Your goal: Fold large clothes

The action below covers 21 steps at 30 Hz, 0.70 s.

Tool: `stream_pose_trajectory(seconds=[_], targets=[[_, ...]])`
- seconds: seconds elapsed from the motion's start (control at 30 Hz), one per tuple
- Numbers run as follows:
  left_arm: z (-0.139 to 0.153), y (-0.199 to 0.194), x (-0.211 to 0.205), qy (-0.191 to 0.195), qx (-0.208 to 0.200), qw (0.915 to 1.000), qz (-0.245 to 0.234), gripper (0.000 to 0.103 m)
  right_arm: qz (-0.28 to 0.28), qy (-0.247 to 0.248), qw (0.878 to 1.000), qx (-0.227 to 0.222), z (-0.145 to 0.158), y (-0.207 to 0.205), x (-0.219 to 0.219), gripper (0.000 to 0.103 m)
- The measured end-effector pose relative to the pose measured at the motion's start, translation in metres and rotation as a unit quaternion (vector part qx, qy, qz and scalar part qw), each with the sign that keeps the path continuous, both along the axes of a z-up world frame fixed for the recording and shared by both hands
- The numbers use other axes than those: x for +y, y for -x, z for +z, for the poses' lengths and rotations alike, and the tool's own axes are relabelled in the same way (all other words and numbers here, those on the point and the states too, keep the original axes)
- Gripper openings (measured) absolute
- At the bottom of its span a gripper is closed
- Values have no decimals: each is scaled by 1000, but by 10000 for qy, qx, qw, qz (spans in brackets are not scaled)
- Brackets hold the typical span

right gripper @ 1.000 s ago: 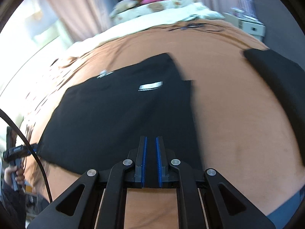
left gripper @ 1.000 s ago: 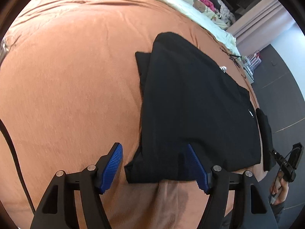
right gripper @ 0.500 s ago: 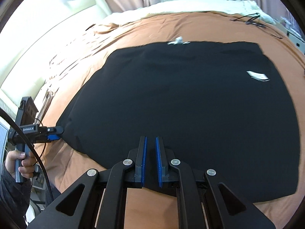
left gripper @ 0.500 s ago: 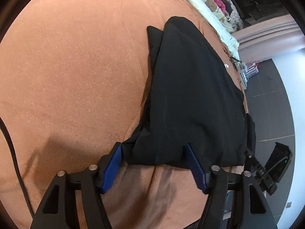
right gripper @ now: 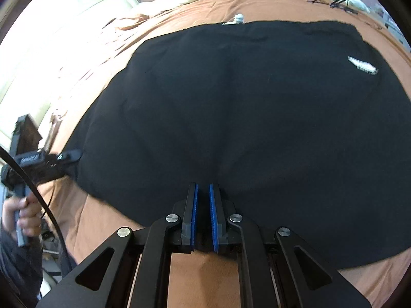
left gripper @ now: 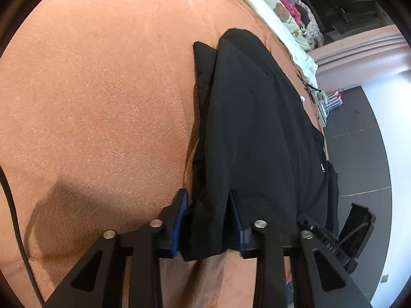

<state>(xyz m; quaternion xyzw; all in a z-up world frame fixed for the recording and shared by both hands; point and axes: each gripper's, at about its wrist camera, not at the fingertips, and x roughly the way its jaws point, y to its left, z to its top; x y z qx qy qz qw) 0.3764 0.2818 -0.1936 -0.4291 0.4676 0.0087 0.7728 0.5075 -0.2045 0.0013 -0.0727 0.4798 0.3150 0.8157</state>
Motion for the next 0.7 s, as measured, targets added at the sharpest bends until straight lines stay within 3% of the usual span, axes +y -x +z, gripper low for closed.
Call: stream_pose_trajectory(seconds=[0.33, 0.7], targets=[[4, 7, -8, -388, 30, 9987, 336, 28, -484, 265, 9983, -174, 8, -73, 49, 5], [3, 12, -12, -404, 21, 9969, 675, 28, -864, 732, 9928, -393, -3, -157, 108, 5]])
